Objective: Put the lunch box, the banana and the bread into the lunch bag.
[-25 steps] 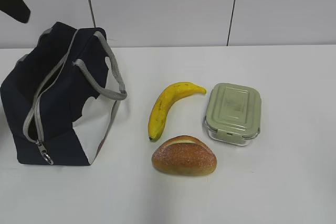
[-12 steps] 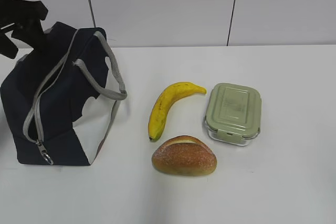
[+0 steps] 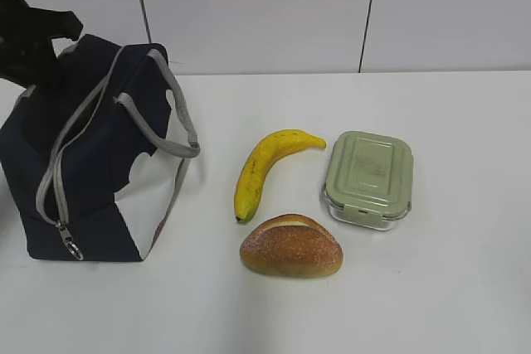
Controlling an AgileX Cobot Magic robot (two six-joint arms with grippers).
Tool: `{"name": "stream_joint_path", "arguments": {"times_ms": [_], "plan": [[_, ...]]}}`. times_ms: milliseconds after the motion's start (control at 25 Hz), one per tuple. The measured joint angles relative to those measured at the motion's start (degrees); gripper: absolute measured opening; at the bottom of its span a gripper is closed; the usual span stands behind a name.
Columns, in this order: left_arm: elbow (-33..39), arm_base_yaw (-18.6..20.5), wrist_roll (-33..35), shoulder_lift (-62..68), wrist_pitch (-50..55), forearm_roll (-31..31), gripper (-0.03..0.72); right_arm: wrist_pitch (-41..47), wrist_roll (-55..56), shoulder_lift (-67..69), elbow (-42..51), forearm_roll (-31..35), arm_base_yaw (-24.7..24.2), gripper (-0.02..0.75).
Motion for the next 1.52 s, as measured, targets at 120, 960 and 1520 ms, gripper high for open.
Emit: {"name": "stream_joint_path", "arguments": {"times_ms": [120,960,1520], "plan": [[0.00,0.00,0.00,0.00,-0.14,-0.61,0.027,0.00,0.00,0.00,0.00,0.00,0.00,0.544],[0.00,0.00,0.07,0.00,0.74,-5.45,0.000,0.00,0.00,0.00,0.00,0.00,0.00,0.543],[0.00,0.00,0.25,0.00,0.60,-5.45,0.000,-0.28,-0.41,0.00,-0.67,5.26,0.00,0.544]]}}
